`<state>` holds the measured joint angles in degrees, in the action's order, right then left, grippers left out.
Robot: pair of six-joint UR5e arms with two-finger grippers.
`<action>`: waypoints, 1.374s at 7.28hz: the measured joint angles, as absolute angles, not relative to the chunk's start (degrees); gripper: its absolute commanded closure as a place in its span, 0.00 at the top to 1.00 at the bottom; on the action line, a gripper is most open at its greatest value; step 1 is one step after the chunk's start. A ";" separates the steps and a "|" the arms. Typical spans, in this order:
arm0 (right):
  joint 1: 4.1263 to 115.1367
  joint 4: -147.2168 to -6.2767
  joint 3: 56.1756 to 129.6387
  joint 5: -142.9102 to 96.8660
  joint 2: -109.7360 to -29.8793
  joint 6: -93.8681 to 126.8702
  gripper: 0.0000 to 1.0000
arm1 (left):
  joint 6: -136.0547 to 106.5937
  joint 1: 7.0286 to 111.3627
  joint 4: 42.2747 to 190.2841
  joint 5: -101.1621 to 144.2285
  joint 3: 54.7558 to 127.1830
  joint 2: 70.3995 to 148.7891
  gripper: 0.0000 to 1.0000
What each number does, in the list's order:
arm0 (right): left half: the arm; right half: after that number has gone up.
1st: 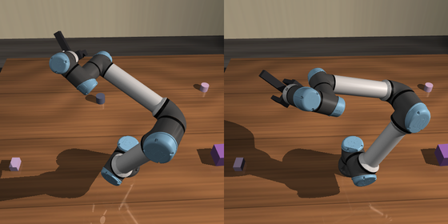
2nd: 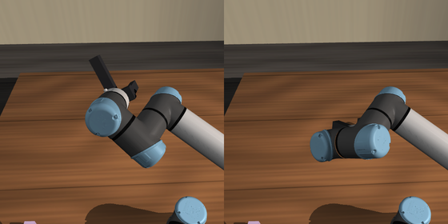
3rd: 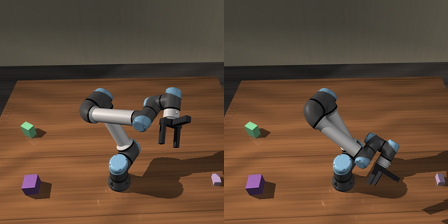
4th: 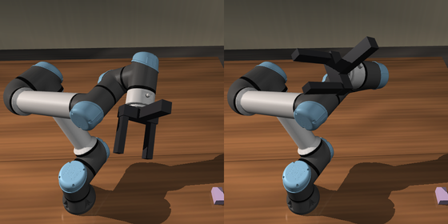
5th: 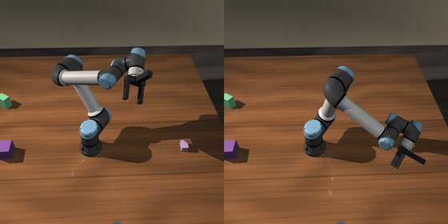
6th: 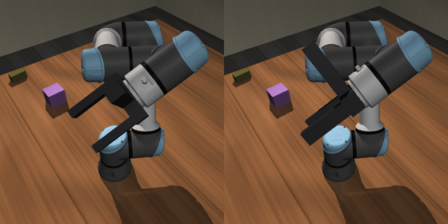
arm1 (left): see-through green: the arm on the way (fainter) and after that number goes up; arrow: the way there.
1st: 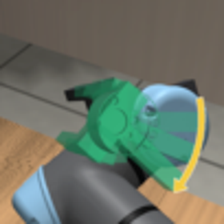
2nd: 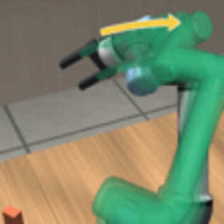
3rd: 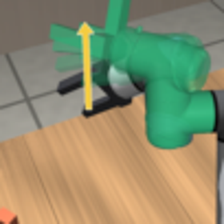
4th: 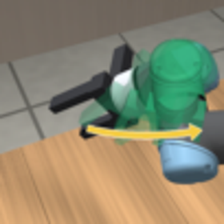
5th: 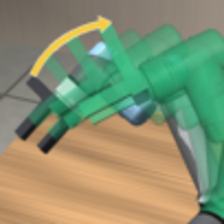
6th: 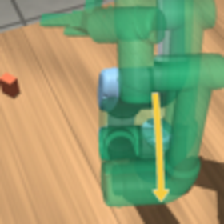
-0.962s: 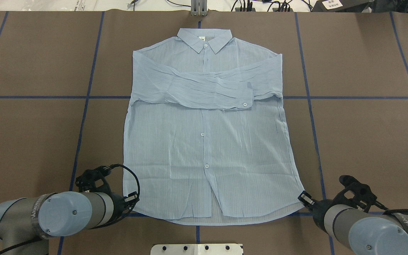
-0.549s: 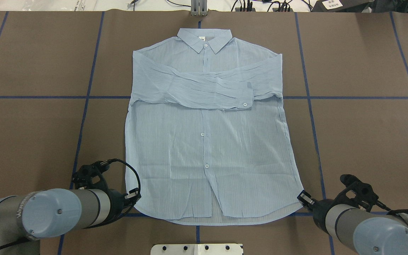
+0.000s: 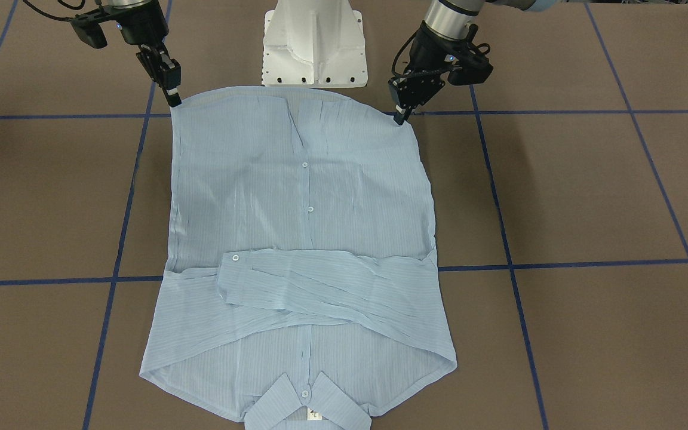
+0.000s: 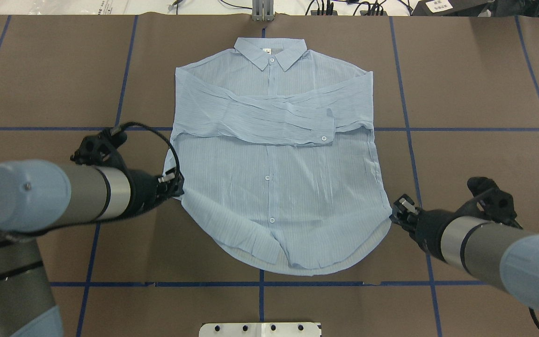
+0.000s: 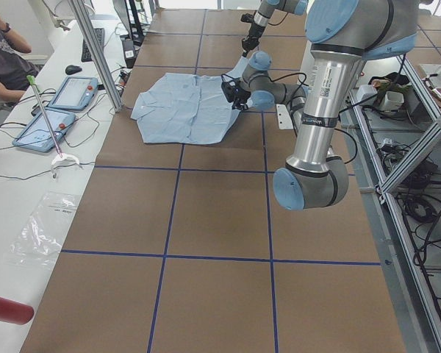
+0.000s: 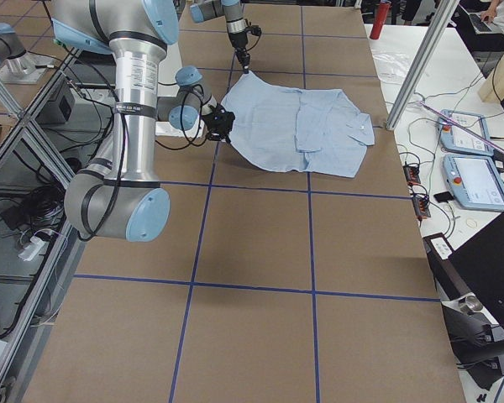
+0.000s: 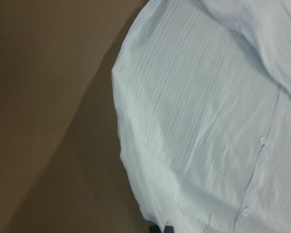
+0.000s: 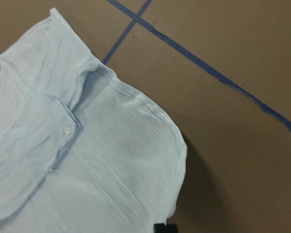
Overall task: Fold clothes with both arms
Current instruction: 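Lift the hem with both grippers and fold it up toward the collar, then release the hem near the collar and raise both grippers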
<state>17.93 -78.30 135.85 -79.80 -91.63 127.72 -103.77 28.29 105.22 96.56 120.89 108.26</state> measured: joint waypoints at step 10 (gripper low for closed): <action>50.04 -71.30 69.76 -94.05 -46.49 101.97 0.00 | -95.82 48.32 134.76 100.07 66.68 131.67 0.00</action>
<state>50.04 -71.30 69.76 -94.05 -46.49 101.97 -95.82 48.32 134.76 100.07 66.68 131.67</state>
